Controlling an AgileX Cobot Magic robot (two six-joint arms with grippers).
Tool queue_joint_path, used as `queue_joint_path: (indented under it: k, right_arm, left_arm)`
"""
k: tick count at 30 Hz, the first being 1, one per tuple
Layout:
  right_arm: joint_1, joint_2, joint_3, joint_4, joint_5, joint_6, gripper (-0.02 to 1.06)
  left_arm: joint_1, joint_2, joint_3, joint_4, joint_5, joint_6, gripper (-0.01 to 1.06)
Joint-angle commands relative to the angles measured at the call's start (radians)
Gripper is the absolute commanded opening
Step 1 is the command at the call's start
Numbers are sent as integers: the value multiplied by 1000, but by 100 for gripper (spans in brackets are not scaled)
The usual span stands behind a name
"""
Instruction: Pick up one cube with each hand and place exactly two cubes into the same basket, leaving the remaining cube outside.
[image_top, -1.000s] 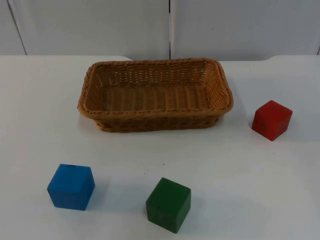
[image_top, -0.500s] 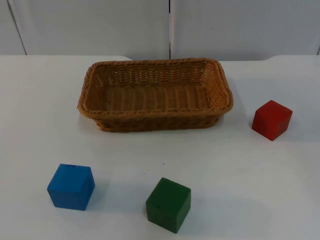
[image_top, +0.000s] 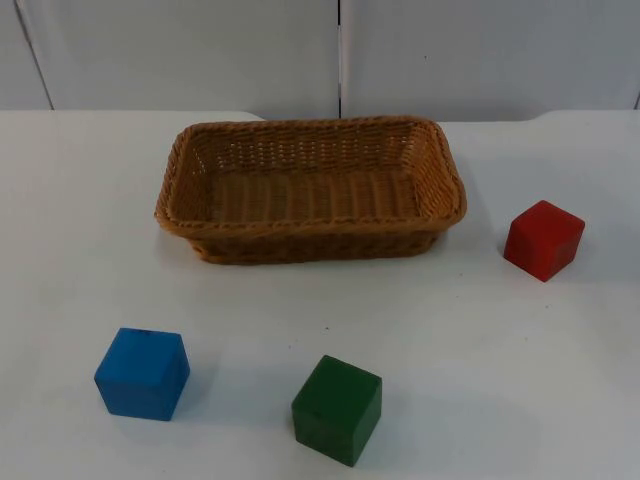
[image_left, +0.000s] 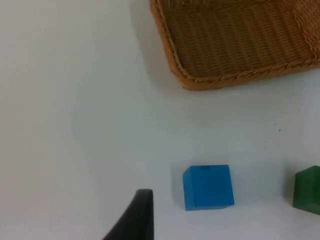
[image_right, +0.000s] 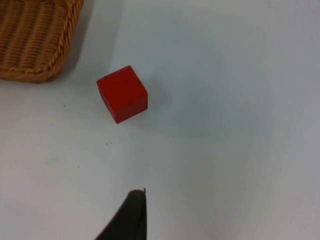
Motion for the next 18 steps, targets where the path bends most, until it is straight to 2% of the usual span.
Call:
queue_joint_path:
  k: [1,7,18]
  right_arm:
    - [-4,25,-6,5,-20,-15,105]
    - [-4,124,-10,5,-37,-15,105]
    - [-4,258,-126,47,0,-46,105]
  left_arm:
    - [4,24,-7,-27,-25,18,105]
    - [4,91,-7,-48,-55,41,105]
    - [4,178,-7,-44,-79,56,105]
